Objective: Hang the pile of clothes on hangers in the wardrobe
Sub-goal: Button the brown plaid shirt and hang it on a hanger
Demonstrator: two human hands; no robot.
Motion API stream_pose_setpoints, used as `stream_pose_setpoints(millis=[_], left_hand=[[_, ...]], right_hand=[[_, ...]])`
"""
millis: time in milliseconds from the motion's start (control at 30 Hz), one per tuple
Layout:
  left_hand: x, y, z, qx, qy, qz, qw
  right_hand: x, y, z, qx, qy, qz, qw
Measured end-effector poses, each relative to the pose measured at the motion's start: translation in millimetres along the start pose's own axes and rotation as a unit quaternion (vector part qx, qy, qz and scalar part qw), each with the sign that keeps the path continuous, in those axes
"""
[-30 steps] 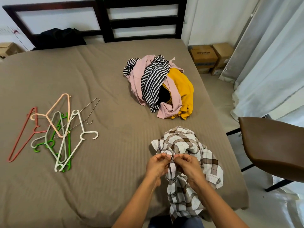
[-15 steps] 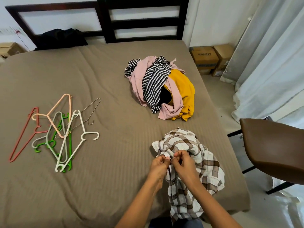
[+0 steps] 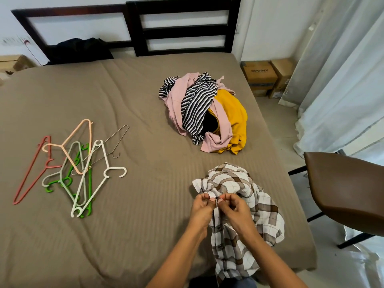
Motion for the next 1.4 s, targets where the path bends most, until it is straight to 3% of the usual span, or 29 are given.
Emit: stream_pose_setpoints(millis=[267, 400, 533, 700, 767, 867, 1033, 1233, 1400], left_hand=[[2.8, -3.4, -0.4, -0.101, 0.188, -0.065, 0.975], [3.2, -6.7, -3.4, -0.100, 0.166, -0.057, 0.979], [8.6, -3.5, 1.4, -0.062, 0.122, -0.042, 0.990], [15.4, 0.1, 2.4, -0.067, 0.166, -0.058, 0.982], [16.0, -0.8, 1.8, -0.062, 0.185, -0.073, 0.978], [15.7, -1.8, 1.5, -0.042, 0.175, -0.080, 0.980], [6.9, -0.2, 11.1, 0.069, -0.003, -0.049, 0.996], [-8.0, -2.8, 18.1, 0.152, -0.135, 0.054, 0.978], [-9.3, -3.4, 19.2, 0.124, -0.142, 0.115, 0.975]], right_hand=[[6.2, 0.7, -4.4, -0.054, 0.021, -0.023, 0.998], [6.0, 1.8, -10.3, -0.093, 0.059, -0.008, 0.994], [1.0, 1.8, -22.8, -0.192, 0.177, -0.009, 0.965], [-6.2, -0.6, -33.8, -0.281, 0.219, 0.041, 0.934], [-5.4, 1.0, -34.1, -0.260, 0.200, 0.024, 0.944], [-2.0, 4.1, -22.6, -0.159, 0.113, 0.002, 0.981], [1.3, 6.0, -16.2, -0.029, -0.022, -0.009, 0.999], [0.7, 1.6, -4.1, -0.012, 0.084, -0.011, 0.996], [1.8, 2.2, 10.1, 0.039, 0.110, 0.022, 0.993]])
Point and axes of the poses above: each hand's wrist, its own y-axis towards the middle knuckle, its own x-axis out of the back of the hand, z = x × y, the point moved 7 cm from there along y, towards the middle knuckle, and after that the axes turned 9 degrees about x, right-handed, at the moved point
